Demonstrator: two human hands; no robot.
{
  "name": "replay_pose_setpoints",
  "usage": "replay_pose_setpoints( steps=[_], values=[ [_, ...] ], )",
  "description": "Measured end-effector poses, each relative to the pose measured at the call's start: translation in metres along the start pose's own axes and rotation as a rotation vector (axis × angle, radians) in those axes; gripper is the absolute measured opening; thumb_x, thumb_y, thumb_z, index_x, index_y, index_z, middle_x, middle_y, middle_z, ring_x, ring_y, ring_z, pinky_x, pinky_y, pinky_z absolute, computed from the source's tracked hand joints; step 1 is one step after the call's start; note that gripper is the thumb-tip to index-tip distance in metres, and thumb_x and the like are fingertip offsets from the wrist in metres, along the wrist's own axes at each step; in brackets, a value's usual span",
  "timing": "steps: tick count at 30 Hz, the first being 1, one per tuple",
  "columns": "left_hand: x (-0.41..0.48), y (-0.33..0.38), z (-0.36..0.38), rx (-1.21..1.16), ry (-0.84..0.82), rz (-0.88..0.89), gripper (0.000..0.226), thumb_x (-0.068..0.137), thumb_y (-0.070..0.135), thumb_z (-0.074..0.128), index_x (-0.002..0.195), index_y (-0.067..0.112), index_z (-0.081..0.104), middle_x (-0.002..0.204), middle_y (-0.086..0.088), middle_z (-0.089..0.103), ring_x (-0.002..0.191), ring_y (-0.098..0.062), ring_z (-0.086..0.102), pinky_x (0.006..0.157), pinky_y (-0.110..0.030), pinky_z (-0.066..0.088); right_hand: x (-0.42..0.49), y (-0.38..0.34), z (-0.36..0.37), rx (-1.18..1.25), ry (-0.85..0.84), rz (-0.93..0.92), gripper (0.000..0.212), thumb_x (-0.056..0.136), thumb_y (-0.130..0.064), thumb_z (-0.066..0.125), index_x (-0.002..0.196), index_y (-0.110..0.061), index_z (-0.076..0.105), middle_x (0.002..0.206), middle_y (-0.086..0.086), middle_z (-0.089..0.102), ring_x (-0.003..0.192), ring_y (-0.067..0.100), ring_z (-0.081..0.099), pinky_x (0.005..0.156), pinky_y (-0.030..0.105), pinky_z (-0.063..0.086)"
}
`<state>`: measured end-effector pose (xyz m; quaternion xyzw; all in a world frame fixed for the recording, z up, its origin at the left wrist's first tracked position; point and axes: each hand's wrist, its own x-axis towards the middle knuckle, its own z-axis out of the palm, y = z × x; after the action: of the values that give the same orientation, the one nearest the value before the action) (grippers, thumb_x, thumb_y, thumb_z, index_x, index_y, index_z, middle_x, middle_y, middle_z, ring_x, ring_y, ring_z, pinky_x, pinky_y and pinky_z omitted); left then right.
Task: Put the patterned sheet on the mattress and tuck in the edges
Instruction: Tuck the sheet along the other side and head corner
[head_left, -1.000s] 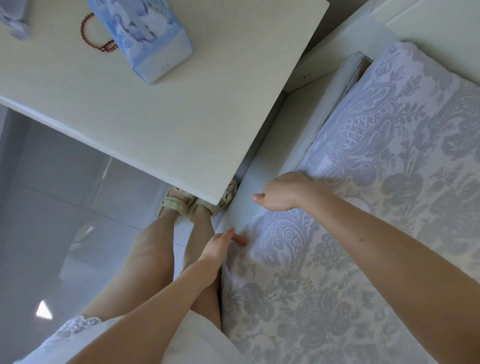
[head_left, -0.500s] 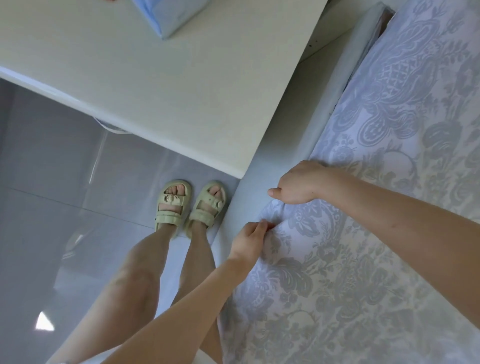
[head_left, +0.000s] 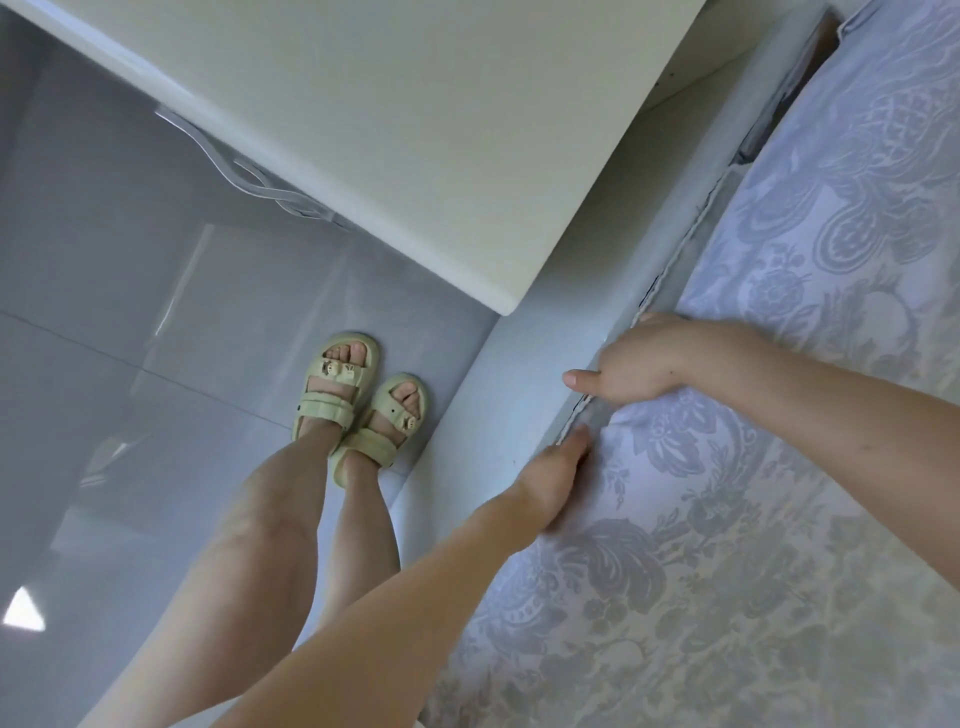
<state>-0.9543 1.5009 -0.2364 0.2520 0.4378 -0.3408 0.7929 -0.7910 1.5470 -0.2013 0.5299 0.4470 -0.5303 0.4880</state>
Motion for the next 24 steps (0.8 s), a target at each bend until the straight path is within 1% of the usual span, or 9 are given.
replay_pose_setpoints(
  steps=[5,8,10,12,14,18,21,22,24],
  values=[
    [0.018,0.015,0.002,-0.017,-0.092,0.027,0.061,0.09,0.069,0.014,0.134,0.041,0.045,0.134,0.004,0.055,0.122,-0.017,0.051,0.112,-0.038,0.031,0.023,-0.021,-0.004,-0.011,-0.072,0.024,0.073,0.095,-0.062,0.005,0.127,-0.019,0.056,0.143,0.004,0.046,0.134,0.022,0.037,0.11,0.033,0.022],
    [0.02,0.007,-0.012,0.007,-0.073,0.018,0.071,0.088,0.072,0.005,0.136,0.036,0.044,0.132,0.01,0.052,0.126,-0.015,0.048,0.114,-0.035,0.027,0.027,-0.025,0.006,0.016,-0.09,0.057,0.073,0.096,-0.061,0.008,0.143,-0.015,0.038,0.153,0.008,0.032,0.139,0.024,0.031,0.11,0.035,0.024],
    [0.011,-0.001,-0.018,0.034,-0.007,0.033,0.072,0.09,0.069,0.004,0.135,0.033,0.048,0.134,0.011,0.05,0.127,-0.013,0.045,0.113,-0.032,0.025,0.026,-0.024,0.009,0.007,-0.06,0.088,0.076,0.093,-0.065,0.007,0.145,-0.017,0.035,0.153,0.008,0.03,0.139,0.024,0.031,0.107,0.033,0.026],
    [-0.001,-0.016,-0.021,0.036,0.186,0.153,0.065,0.094,0.062,0.013,0.121,0.03,0.062,0.127,0.007,0.06,0.119,-0.014,0.052,0.11,-0.034,0.032,0.022,-0.024,0.009,0.035,-0.045,0.107,0.079,0.091,-0.069,0.007,0.143,-0.019,0.039,0.151,0.008,0.034,0.135,0.024,0.037,0.097,0.029,0.032],
    [-0.01,-0.032,-0.021,-0.018,0.335,0.267,0.053,0.097,0.056,0.024,0.104,0.028,0.068,0.113,0.006,0.067,0.11,-0.015,0.058,0.105,-0.036,0.04,0.021,-0.023,0.008,0.077,-0.031,0.104,0.081,0.089,-0.072,0.008,0.138,-0.02,0.046,0.147,0.009,0.04,0.129,0.027,0.044,0.089,0.029,0.034],
    [-0.009,-0.043,-0.017,-0.038,0.281,0.164,0.055,0.094,0.058,0.029,0.116,0.023,0.066,0.119,0.005,0.064,0.113,-0.014,0.057,0.108,-0.032,0.037,0.01,-0.021,0.005,0.194,0.148,0.026,0.079,0.089,-0.071,0.01,0.102,-0.02,0.069,0.116,0.005,0.062,0.105,0.025,0.056,0.081,0.032,0.038],
    [0.0,-0.041,-0.009,0.002,0.256,0.026,0.059,0.093,0.061,0.027,0.123,0.022,0.06,0.124,0.002,0.061,0.115,-0.019,0.056,0.108,-0.033,0.035,-0.013,-0.026,0.006,0.153,0.424,-0.087,0.068,0.095,-0.061,0.011,0.07,-0.014,0.053,0.079,-0.001,0.054,0.087,0.023,0.051,0.07,0.03,0.029],
    [0.002,-0.041,-0.007,0.007,0.232,-0.004,0.061,0.093,0.062,0.025,0.125,0.023,0.058,0.125,0.001,0.06,0.115,-0.019,0.056,0.107,-0.033,0.034,-0.018,-0.03,0.011,0.1,0.459,-0.127,0.066,0.096,-0.058,0.01,0.068,-0.014,0.051,0.08,0.001,0.056,0.087,0.022,0.05,0.071,0.03,0.028],
    [0.003,-0.038,-0.006,-0.014,0.159,0.011,0.06,0.096,0.058,0.02,0.132,0.023,0.053,0.132,0.005,0.055,0.121,-0.017,0.052,0.108,-0.028,0.029,-0.02,-0.042,0.027,-0.002,0.377,-0.163,0.069,0.096,-0.058,0.009,0.085,-0.016,0.062,0.106,0.005,0.064,0.103,0.023,0.053,0.085,0.033,0.03]
  ],
)
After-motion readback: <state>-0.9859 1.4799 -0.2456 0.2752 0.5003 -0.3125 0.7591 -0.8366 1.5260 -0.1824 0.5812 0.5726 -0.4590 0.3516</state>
